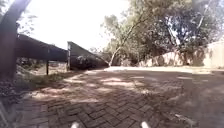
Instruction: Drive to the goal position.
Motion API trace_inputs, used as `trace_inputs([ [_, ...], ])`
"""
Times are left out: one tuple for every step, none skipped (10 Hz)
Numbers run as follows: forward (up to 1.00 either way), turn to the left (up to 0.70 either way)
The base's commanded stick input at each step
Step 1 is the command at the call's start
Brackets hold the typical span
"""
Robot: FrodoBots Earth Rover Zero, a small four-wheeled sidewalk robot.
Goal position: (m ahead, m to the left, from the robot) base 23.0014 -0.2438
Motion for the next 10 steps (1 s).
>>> trace_inputs([
  [0.69,0.00],
  [0.69,0.00],
  [0.69,0.00],
  [0.69,0.00],
  [0.69,0.00],
  [0.69,0.00],
  [0.69,0.00],
  [0.69,0.00],
  [0.69,0.00],
  [0.69,0.00],
])
